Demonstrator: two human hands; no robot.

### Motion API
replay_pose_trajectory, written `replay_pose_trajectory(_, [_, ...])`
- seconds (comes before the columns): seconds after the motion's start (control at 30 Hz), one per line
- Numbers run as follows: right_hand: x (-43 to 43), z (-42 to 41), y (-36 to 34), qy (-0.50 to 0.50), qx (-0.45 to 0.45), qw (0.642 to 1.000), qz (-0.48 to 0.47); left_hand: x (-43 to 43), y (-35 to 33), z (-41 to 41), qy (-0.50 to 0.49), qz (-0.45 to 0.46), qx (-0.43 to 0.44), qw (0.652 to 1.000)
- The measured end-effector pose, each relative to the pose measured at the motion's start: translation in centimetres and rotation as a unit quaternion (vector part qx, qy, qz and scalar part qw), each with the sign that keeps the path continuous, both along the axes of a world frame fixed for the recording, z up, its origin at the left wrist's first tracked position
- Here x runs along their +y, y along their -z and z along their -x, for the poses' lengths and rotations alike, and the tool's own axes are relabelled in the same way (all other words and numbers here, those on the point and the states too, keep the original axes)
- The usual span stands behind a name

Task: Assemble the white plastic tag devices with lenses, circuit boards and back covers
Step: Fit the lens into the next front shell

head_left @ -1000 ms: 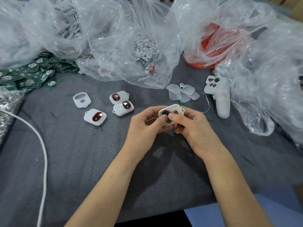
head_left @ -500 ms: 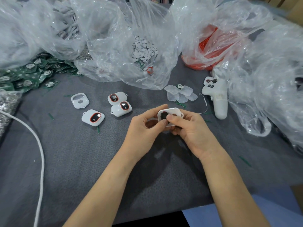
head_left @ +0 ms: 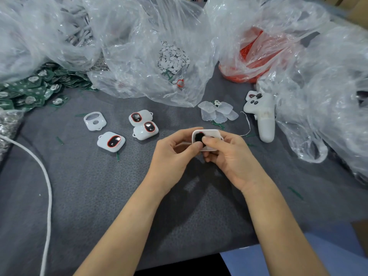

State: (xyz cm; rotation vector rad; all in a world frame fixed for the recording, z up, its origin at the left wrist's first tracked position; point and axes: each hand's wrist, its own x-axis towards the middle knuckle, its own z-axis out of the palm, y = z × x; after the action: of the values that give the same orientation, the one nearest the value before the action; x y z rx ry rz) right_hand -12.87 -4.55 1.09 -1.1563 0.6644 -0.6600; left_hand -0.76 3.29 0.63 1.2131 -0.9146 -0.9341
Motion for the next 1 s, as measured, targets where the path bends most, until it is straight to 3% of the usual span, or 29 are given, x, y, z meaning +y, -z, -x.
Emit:
replay_pose_trajectory(0.57, [0.35, -0.50, 0.19, 0.064, 0.050, 0.994, 0.079, 0.26, -0.08, -0.25, 0.001, -0.017, -0.005, 1.000])
replay_pose_trajectory(0.73, [0.36, -0.61, 0.09, 0.086, 0.055, 0.993, 0.055, 0.37, -0.17, -0.23, 0.038, -0.010, -0.006, 0.999])
replay_pose_trajectory(1.0, [0.31, -0.69, 0.10, 0.067, 0.053, 0.996, 0.024, 0.26, -0.06, 0.05, 0.006, -0.002, -0.050, 0.999])
